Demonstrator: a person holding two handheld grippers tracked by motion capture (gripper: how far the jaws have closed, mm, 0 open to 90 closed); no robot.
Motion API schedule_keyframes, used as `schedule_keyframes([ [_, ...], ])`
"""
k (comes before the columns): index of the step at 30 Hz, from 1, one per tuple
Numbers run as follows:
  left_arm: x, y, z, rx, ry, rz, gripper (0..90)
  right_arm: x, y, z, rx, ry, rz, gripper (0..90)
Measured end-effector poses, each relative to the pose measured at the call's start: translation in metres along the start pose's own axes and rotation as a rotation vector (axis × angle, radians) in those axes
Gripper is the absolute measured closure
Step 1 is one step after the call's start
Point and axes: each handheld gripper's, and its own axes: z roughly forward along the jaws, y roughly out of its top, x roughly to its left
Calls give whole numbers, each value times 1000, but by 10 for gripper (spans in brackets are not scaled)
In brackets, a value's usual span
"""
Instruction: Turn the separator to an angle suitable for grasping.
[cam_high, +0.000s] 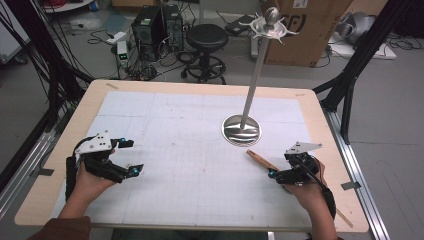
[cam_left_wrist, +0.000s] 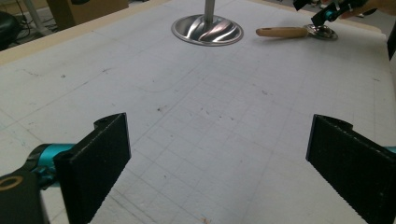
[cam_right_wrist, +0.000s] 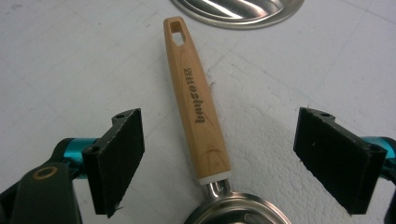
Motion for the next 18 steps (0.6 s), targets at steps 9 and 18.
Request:
schedule_keyframes([
  [9,0,-1,2,10,-9,-3,69,0,1,3,60,52,-45,358],
  [18,0,-1,3,18,-11,2,69,-2,5,8,125,64,-67,420],
])
